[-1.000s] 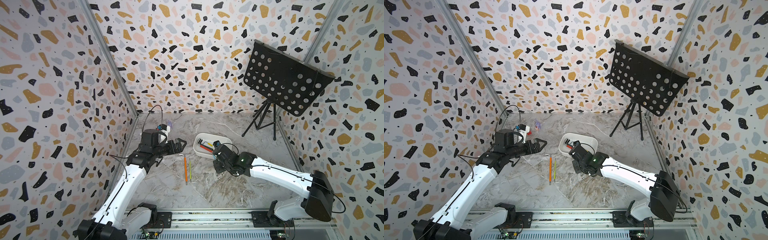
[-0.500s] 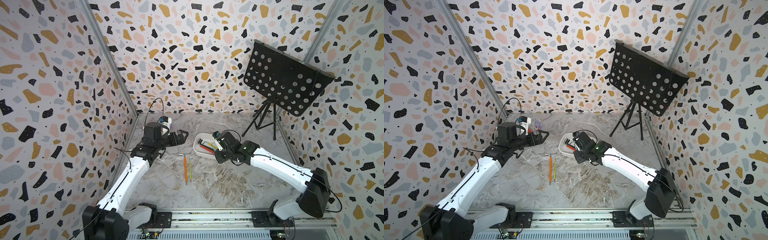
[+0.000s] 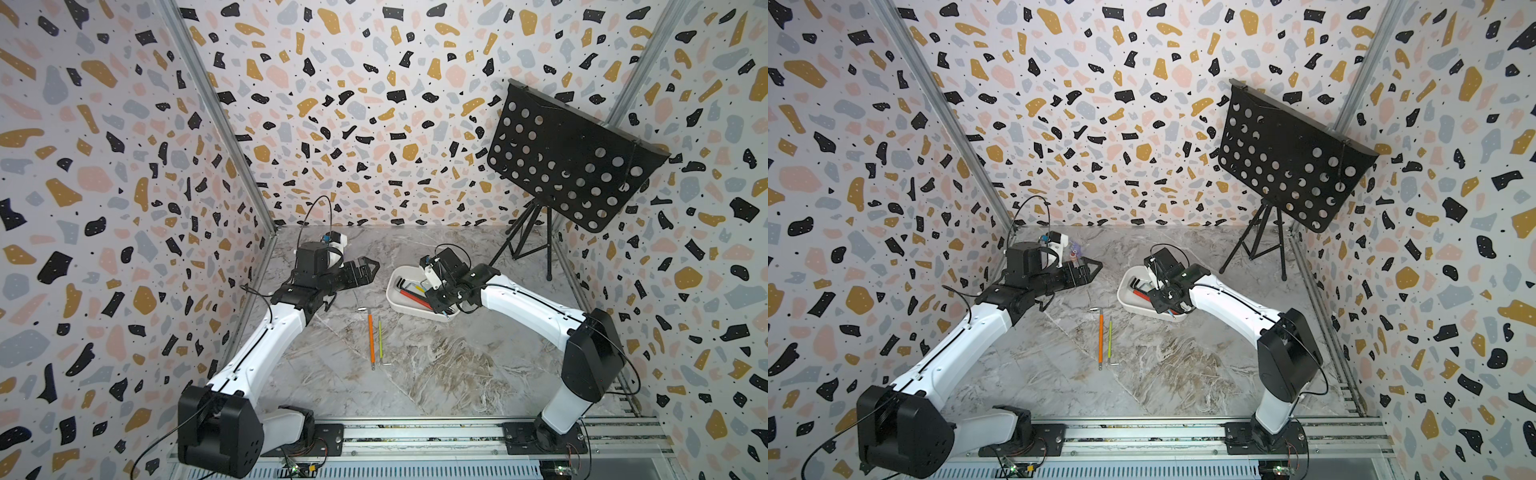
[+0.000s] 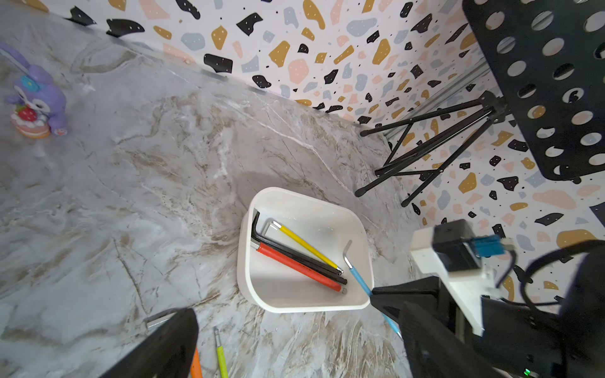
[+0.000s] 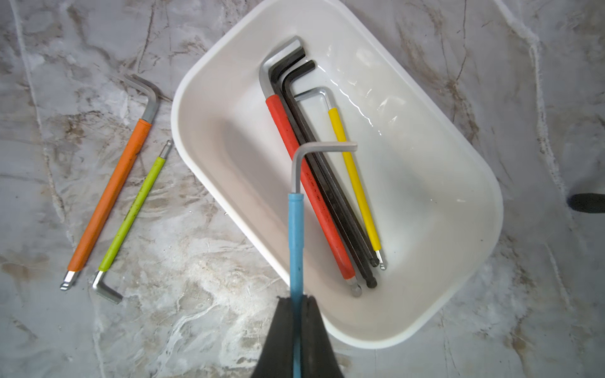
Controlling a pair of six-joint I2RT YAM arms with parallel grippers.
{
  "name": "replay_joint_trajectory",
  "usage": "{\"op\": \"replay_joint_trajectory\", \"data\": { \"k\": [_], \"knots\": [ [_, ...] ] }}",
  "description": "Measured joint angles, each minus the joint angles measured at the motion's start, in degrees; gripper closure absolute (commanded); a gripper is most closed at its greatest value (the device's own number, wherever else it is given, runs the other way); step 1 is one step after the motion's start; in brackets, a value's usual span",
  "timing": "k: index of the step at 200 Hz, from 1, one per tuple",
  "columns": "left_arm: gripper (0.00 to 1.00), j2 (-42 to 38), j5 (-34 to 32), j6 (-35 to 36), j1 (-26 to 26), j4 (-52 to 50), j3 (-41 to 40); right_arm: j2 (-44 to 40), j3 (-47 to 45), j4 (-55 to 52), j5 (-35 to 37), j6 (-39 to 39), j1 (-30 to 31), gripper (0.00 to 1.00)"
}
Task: Put the hex key on the desktop into the storage box
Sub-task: Place the Allen key in the storage box.
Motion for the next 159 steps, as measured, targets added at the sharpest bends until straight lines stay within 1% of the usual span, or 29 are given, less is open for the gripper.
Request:
{"op": "replay_joint_trajectory", "data": {
  "k": [38, 77, 159],
  "knots": [
    [0.00, 0.50, -0.15, -0.61, 0.00, 0.33, -0.02, 4.24, 1.07, 1.38, -1.16, -3.39, -2.25, 1.00],
    [0.00, 1.20, -0.37, -1.20, 0.00, 0.15, -0.11, 6.38, 1.14, 2.36, -3.32, -5.42, -3.89, 1.00],
    [0.00, 1.20, -2.25, -1.14, 0.00, -0.66, -0.13, 9.55, 1.99, 3.96, -5.66, -7.32, -4.24, 1.00]
  ]
}}
